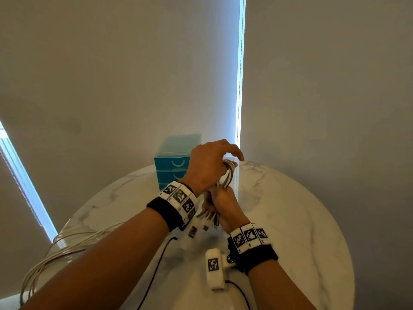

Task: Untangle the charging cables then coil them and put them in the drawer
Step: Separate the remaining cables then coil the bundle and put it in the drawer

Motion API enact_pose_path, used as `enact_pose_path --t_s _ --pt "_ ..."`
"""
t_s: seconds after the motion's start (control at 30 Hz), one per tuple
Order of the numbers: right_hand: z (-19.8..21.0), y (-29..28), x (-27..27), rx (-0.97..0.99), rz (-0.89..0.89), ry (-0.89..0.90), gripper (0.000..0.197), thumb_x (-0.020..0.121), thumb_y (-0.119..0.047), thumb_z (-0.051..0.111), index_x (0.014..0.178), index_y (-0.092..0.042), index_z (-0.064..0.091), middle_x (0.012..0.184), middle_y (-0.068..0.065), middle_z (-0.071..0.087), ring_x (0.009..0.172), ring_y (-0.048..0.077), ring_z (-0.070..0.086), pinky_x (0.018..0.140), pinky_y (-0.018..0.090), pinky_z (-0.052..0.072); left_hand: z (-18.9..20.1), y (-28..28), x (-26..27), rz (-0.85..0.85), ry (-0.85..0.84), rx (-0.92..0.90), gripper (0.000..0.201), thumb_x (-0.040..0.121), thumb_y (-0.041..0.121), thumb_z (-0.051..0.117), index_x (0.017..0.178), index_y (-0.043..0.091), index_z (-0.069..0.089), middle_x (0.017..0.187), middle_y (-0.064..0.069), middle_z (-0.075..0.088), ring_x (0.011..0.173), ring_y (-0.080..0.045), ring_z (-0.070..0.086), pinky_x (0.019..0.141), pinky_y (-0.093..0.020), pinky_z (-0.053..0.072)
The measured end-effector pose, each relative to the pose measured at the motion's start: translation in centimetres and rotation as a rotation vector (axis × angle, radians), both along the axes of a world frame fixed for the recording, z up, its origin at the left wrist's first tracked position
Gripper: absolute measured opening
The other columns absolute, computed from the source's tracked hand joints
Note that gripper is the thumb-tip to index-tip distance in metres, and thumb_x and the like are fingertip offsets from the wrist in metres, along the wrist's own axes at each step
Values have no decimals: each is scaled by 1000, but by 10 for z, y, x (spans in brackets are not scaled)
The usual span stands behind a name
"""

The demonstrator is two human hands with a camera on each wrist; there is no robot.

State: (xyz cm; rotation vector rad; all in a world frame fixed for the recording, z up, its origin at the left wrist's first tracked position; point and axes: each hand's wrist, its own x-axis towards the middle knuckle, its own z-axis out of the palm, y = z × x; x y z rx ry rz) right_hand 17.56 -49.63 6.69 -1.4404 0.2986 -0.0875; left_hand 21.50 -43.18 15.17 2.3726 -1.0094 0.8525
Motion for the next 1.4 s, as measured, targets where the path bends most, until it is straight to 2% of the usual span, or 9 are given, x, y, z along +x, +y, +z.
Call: enact_pose_path --t_s 0.13,0.37,0.57,0.77,0.9,1.03,1.17,1.3,1.4 --pt "-4 2 1 68 -22 -1 36 111 -21 52 78 -10 62 54 6 61 54 23 58 71 42 54 -4 0 3 -57 -412 527 55 87 13 86 133 38 70 152 1 59 107 -21 70 63 -32 49" --pt "1 0 -5 134 3 -27 34 112 -27 56 82 -10 60 55 3 61 47 17 57 58 33 52 10 -3 -2 70 -359 640 34 113 36 50 143 31 67 119 -1 78 102 -25 76 84 -34 53" --pt "2 0 -10 312 95 -27 45 116 -22 42 74 -11 51 45 0 50 33 10 41 44 23 43 11 -12 2 78 -239 559 38 110 45 54 85 18 64 72 4 56 61 -15 50 60 -27 30" --pt "0 -3 -6 151 34 -73 39 114 -17 40 74 -17 43 38 -12 38 30 5 32 37 18 30 8 -7 7 20 -89 425 46 104 53 62 74 18 62 70 0 64 64 -20 57 59 -25 36" --pt "-7 -9 2 189 -81 -64 40 112 -22 38 74 -16 50 43 -6 44 33 10 38 44 27 35 3 10 2 58 99 397 37 101 65 56 115 32 67 110 3 74 97 -20 70 81 -36 57" --pt "-3 -14 -2 263 -145 -103 39 111 -28 48 81 -9 65 62 9 58 54 20 57 53 33 48 -23 35 -8 48 664 307 90 96 87 20 164 29 28 152 -8 61 132 -28 63 116 -51 46" --pt "-4 -18 2 442 -110 -132 47 104 -35 67 64 -18 49 53 1 43 44 14 43 51 30 42 -50 53 -9 -91 1086 326 112 90 82 58 167 37 -11 150 -13 62 106 -18 77 102 -42 60" --pt "-6 -29 5 589 -100 -158 55 109 -40 60 61 -21 41 51 -2 31 39 12 32 49 31 43 -55 73 -4 -26 880 578 61 99 64 62 144 23 55 116 -5 73 88 -13 67 81 -30 57" --pt "-6 -28 4 564 -101 -147 57 110 -48 56 61 -21 43 52 -2 34 42 13 39 54 31 48 -47 85 0 -15 923 476 53 106 66 45 124 22 69 100 1 68 85 -12 60 77 -26 53"
